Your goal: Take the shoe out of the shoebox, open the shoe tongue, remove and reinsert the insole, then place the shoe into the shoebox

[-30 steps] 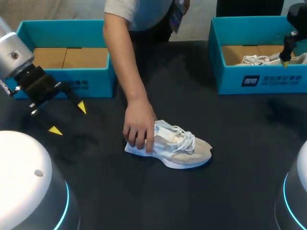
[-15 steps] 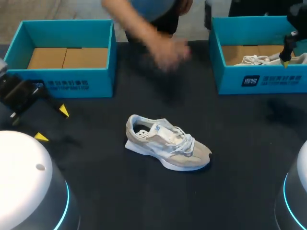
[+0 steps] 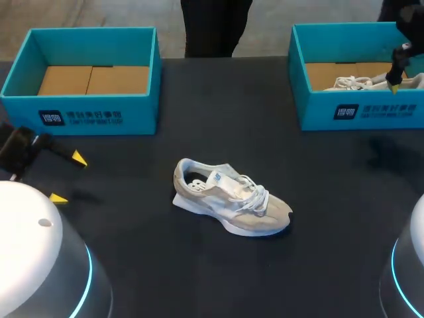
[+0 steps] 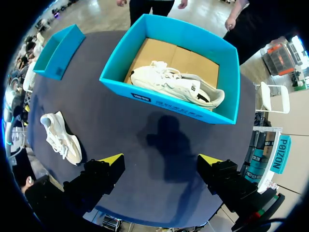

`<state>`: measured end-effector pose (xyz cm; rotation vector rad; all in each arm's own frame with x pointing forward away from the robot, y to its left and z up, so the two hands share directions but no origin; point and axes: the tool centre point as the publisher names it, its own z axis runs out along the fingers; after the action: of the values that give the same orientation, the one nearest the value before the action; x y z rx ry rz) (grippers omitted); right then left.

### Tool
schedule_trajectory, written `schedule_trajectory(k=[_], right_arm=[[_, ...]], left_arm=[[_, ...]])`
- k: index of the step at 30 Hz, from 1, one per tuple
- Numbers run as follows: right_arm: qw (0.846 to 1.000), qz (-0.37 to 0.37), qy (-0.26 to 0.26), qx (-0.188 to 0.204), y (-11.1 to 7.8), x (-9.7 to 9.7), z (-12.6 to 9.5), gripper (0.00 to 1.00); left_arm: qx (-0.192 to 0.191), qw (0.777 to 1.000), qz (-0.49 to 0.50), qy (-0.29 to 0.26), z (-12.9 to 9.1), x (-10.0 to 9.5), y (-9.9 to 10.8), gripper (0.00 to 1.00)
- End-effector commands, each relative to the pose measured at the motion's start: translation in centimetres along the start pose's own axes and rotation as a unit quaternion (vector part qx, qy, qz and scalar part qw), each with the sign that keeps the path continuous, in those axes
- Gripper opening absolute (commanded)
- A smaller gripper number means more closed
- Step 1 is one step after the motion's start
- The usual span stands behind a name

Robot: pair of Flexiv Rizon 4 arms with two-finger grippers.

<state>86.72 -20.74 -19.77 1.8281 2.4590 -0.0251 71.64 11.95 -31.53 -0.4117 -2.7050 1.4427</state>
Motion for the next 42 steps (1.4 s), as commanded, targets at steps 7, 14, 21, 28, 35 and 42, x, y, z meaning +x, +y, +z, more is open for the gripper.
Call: schedule_trajectory(k=[7, 14, 21, 28, 35, 42], right_arm=[[1.000, 0.001, -0.001, 0.000, 0.0, 0.0, 0.0, 1.00], [1.000, 0.001, -0.001, 0.000, 0.0, 0.0, 0.0, 1.00], [1.000, 0.001, -0.001, 0.000, 0.0, 0.0, 0.0, 1.00], [1.000, 0.001, -0.001, 0.000, 0.0, 0.0, 0.0, 1.00], [1.000, 0.001, -0.001, 0.000, 0.0, 0.0, 0.0, 1.00], [1.000, 0.001, -0.001, 0.000, 0.0, 0.0, 0.0, 1.00]], left_arm=[[0.052, 0.993, -0.038, -0.100, 1.9, 0.4, 2.7, 1.00], [0.073, 0.990, -0.052, -0.110, 2.8, 0.0, 3.8, 1.00], [0.087, 0.988, -0.061, -0.111, 3.4, -1.3, 4.6, 1.00], [0.091, 0.988, -0.061, -0.111, 3.6, -1.6, 4.7, 1.00], [0.091, 0.988, -0.061, -0.111, 3.6, -1.6, 4.7, 1.00], [0.091, 0.988, -0.061, -0.111, 3.6, -1.6, 4.7, 1.00]])
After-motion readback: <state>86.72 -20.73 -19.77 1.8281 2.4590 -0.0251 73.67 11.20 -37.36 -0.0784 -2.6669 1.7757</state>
